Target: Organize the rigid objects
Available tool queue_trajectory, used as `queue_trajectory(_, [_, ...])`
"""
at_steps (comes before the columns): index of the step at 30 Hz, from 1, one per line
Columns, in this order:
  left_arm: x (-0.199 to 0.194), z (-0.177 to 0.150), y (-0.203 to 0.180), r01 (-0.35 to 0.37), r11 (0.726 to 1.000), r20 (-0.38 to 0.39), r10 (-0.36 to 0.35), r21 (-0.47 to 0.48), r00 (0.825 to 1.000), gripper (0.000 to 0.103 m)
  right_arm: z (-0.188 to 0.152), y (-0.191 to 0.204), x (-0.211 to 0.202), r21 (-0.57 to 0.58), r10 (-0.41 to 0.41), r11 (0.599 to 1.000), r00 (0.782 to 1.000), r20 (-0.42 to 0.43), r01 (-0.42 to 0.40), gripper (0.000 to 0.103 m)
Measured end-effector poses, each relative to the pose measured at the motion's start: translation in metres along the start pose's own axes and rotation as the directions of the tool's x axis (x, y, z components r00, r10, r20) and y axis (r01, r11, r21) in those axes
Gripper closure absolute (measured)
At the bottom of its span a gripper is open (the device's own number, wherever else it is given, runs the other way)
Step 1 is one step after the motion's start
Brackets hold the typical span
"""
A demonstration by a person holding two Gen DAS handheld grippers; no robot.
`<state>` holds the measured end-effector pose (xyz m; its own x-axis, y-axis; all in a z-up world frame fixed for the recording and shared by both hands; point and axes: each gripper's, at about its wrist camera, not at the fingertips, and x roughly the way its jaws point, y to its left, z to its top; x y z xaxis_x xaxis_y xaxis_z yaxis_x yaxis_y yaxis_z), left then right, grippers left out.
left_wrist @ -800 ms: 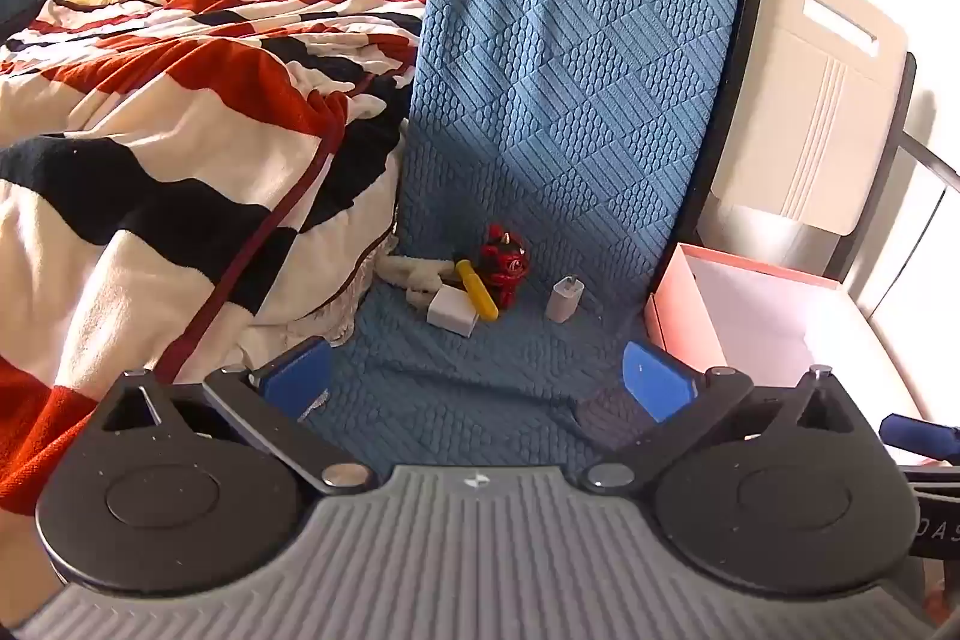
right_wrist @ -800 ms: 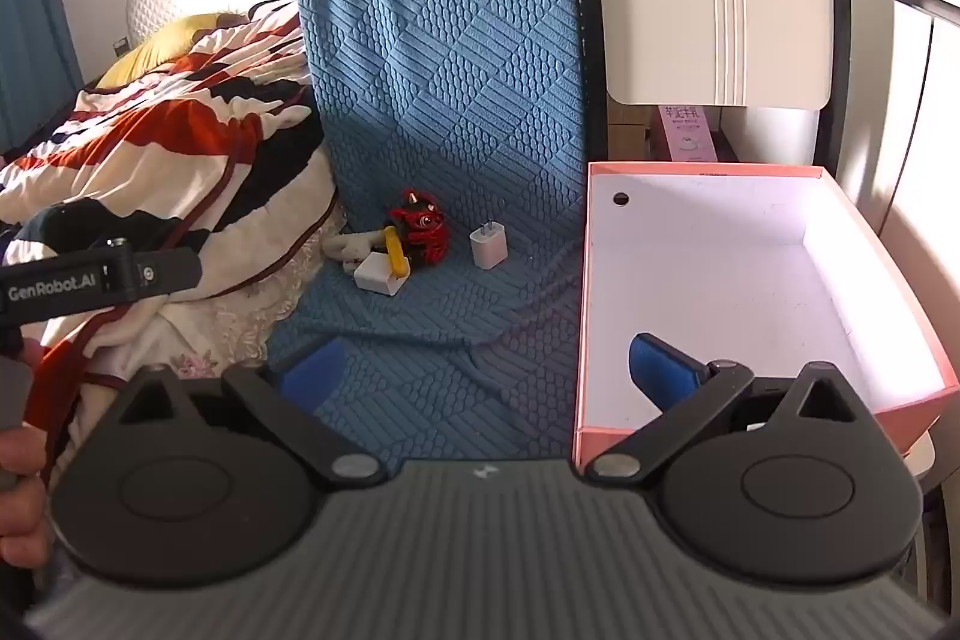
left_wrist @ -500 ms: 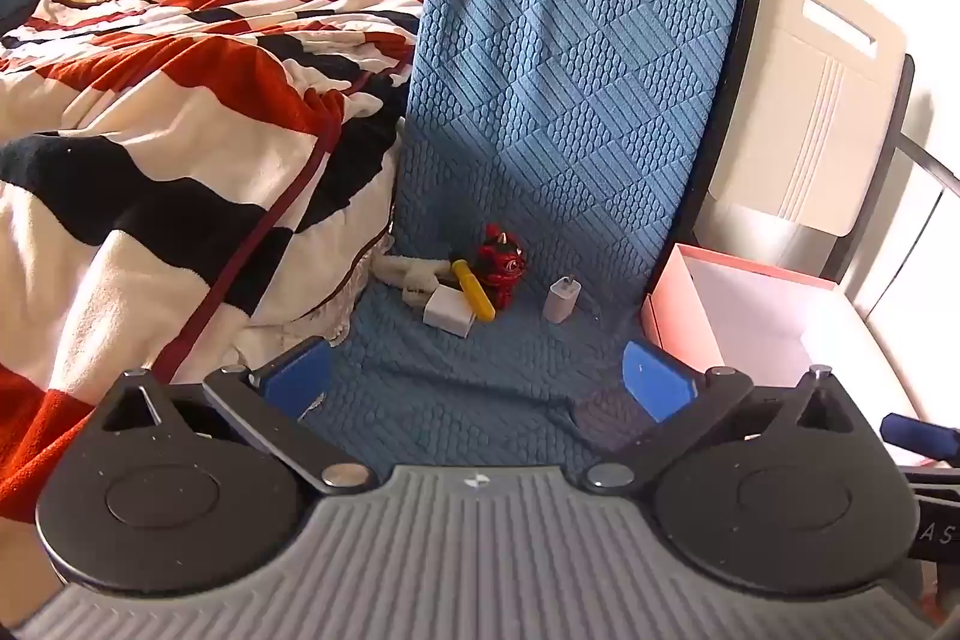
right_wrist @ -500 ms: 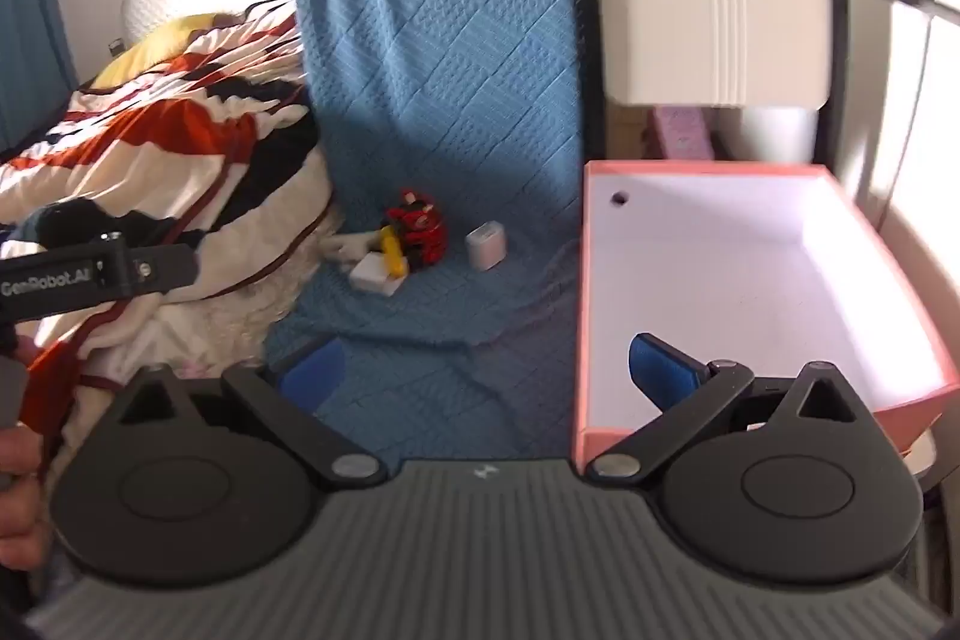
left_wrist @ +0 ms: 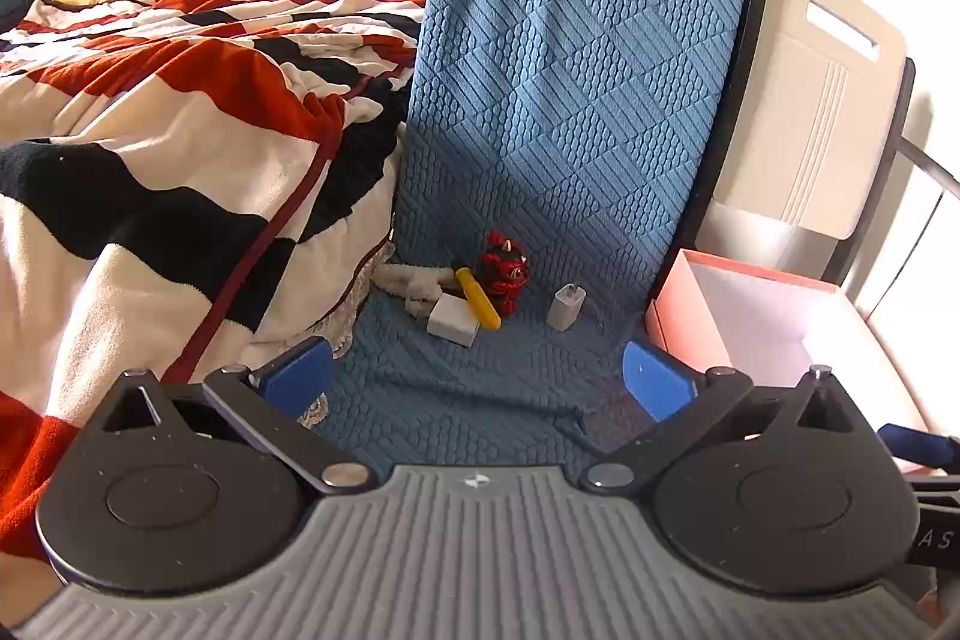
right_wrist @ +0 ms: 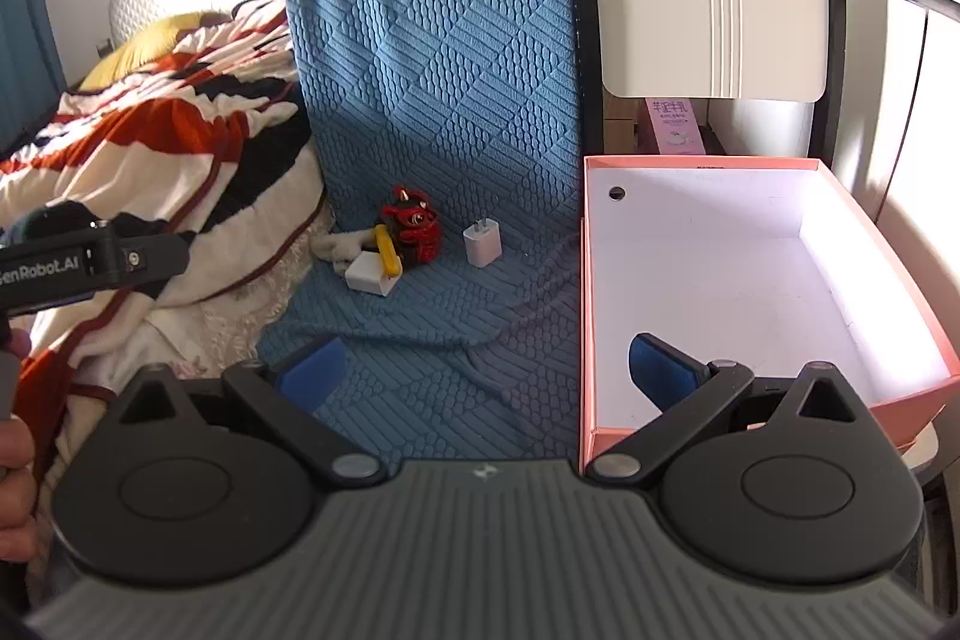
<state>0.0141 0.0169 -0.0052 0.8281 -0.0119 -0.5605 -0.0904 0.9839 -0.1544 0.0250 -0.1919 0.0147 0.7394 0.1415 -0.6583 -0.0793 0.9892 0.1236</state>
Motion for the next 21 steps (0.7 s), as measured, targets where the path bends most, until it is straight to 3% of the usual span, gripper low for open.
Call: queue_trajectory(21, [0.006, -0.001, 0.02, 0.066, 0.997, 0.034, -0.065, -0.035, 0.997, 0.0, 0.001, 0.014, 0.007, 0.019, 0.017, 1.0, 0.999, -0.044, -0.016, 0.0])
